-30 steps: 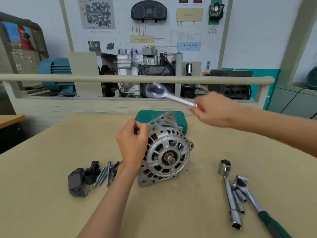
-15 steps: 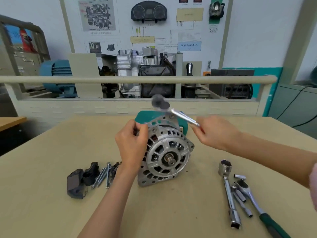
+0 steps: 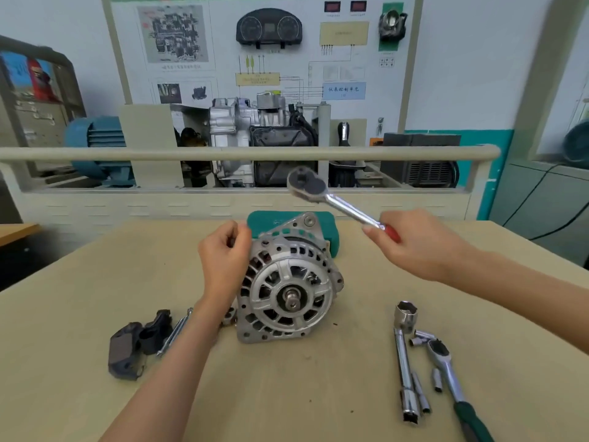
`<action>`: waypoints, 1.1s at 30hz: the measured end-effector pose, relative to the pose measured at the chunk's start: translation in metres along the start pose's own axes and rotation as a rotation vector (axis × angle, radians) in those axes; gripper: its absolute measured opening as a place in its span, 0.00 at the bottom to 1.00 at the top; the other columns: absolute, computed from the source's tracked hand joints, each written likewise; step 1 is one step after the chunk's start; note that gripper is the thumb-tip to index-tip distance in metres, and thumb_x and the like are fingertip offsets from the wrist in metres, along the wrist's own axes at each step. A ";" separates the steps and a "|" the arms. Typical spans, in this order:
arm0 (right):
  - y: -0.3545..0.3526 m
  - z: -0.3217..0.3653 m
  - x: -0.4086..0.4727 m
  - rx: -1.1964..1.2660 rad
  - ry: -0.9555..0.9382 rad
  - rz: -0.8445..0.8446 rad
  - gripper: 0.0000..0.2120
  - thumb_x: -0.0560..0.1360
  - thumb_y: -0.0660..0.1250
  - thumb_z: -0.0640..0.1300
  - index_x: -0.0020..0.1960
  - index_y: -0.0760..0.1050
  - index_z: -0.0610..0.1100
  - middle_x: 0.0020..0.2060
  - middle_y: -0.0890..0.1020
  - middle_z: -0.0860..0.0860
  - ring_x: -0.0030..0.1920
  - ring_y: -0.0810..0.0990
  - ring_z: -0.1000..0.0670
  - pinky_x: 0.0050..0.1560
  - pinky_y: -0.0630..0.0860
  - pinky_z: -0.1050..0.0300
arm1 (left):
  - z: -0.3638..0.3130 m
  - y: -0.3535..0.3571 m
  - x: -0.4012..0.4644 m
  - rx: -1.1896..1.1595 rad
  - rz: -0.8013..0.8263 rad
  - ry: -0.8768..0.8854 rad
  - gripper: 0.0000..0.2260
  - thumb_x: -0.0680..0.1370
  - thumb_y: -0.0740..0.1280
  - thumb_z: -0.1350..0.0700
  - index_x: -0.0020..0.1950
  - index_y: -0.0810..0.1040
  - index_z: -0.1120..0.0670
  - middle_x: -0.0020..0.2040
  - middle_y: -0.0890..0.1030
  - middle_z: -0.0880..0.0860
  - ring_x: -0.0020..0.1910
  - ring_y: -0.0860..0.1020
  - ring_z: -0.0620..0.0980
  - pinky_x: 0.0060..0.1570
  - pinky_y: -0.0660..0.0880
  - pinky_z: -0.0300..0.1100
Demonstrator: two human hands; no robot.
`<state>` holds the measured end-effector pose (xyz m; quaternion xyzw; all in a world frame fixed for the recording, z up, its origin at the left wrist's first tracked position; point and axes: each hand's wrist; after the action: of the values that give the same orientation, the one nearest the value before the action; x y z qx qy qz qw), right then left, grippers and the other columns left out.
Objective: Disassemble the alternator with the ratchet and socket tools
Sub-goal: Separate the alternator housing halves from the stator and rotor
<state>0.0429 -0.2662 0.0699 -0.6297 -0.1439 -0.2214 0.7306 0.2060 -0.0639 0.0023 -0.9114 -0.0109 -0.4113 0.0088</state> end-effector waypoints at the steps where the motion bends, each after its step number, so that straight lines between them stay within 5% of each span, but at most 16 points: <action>1: 0.004 -0.001 -0.005 -0.018 0.005 0.024 0.18 0.79 0.56 0.55 0.33 0.65 0.48 0.26 0.71 0.50 0.27 0.70 0.50 0.28 0.64 0.54 | 0.003 -0.002 0.005 -0.002 0.012 -0.018 0.21 0.77 0.63 0.58 0.27 0.59 0.53 0.21 0.60 0.45 0.23 0.59 0.40 0.25 0.57 0.32; 8: 0.011 0.009 -0.010 -0.051 0.066 -0.019 0.19 0.79 0.55 0.55 0.32 0.61 0.49 0.26 0.70 0.51 0.28 0.69 0.51 0.26 0.61 0.55 | 0.003 0.003 0.012 0.030 -0.053 -0.215 0.19 0.80 0.60 0.52 0.30 0.66 0.56 0.25 0.65 0.47 0.24 0.63 0.41 0.26 0.61 0.35; 14: -0.008 0.029 0.020 0.036 -0.078 -0.461 0.17 0.79 0.52 0.56 0.36 0.64 0.47 0.24 0.68 0.53 0.23 0.68 0.52 0.22 0.59 0.59 | 0.001 0.014 0.013 0.138 -0.174 -0.137 0.21 0.81 0.56 0.53 0.27 0.59 0.53 0.24 0.62 0.50 0.25 0.59 0.44 0.25 0.56 0.40; 16: 0.007 0.027 0.014 -0.055 -0.005 -0.313 0.15 0.80 0.51 0.53 0.44 0.68 0.44 0.26 0.69 0.52 0.23 0.69 0.52 0.22 0.61 0.59 | 0.003 0.010 0.014 0.206 -0.140 -0.054 0.21 0.80 0.55 0.53 0.26 0.59 0.52 0.22 0.61 0.48 0.24 0.59 0.45 0.25 0.55 0.42; 19: 0.016 0.018 0.019 -0.372 0.128 0.143 0.16 0.81 0.51 0.49 0.53 0.72 0.40 0.35 0.74 0.48 0.34 0.71 0.47 0.34 0.66 0.57 | -0.001 0.008 0.015 0.181 -0.129 -0.013 0.22 0.80 0.56 0.56 0.26 0.57 0.50 0.21 0.59 0.46 0.21 0.58 0.43 0.24 0.53 0.38; 21: -0.005 0.017 0.040 -0.352 0.105 0.083 0.16 0.81 0.52 0.50 0.48 0.72 0.41 0.32 0.71 0.49 0.32 0.70 0.48 0.32 0.65 0.57 | -0.001 0.010 0.012 0.163 -0.136 0.006 0.22 0.80 0.56 0.56 0.25 0.57 0.50 0.21 0.58 0.46 0.21 0.60 0.44 0.23 0.53 0.37; 25: -0.015 0.025 0.041 -0.080 -0.063 -0.470 0.19 0.78 0.49 0.57 0.43 0.69 0.44 0.26 0.70 0.50 0.24 0.70 0.49 0.23 0.63 0.57 | 0.004 0.011 0.012 0.163 -0.128 0.042 0.22 0.79 0.56 0.56 0.25 0.56 0.48 0.21 0.57 0.43 0.20 0.60 0.44 0.21 0.55 0.34; 27: 0.006 0.029 0.016 -0.094 0.003 -0.294 0.20 0.79 0.49 0.56 0.49 0.71 0.42 0.30 0.75 0.48 0.29 0.75 0.45 0.27 0.70 0.52 | 0.003 0.010 0.014 0.164 -0.118 0.030 0.22 0.79 0.56 0.56 0.25 0.56 0.49 0.21 0.57 0.44 0.21 0.61 0.44 0.22 0.55 0.35; 30: 0.025 0.026 0.008 -0.428 0.013 0.150 0.17 0.81 0.50 0.52 0.52 0.72 0.41 0.36 0.73 0.47 0.36 0.73 0.44 0.34 0.66 0.57 | 0.000 0.010 0.011 0.186 -0.134 0.021 0.23 0.80 0.57 0.59 0.25 0.56 0.50 0.21 0.57 0.45 0.21 0.62 0.44 0.22 0.54 0.36; 33: 0.011 0.034 0.036 -0.346 -0.101 -0.120 0.16 0.80 0.51 0.54 0.42 0.68 0.45 0.27 0.65 0.53 0.25 0.65 0.51 0.25 0.57 0.59 | -0.002 0.012 0.010 0.184 -0.118 0.032 0.22 0.79 0.57 0.58 0.26 0.55 0.49 0.21 0.56 0.44 0.21 0.61 0.44 0.22 0.54 0.36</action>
<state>0.0816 -0.2364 0.0841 -0.7466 -0.1776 -0.2543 0.5886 0.2116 -0.0761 0.0110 -0.8979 -0.1019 -0.4227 0.0685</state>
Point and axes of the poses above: each hand's wrist, its own x-axis towards the middle knuckle, its own y-axis out of the palm, z = x × y
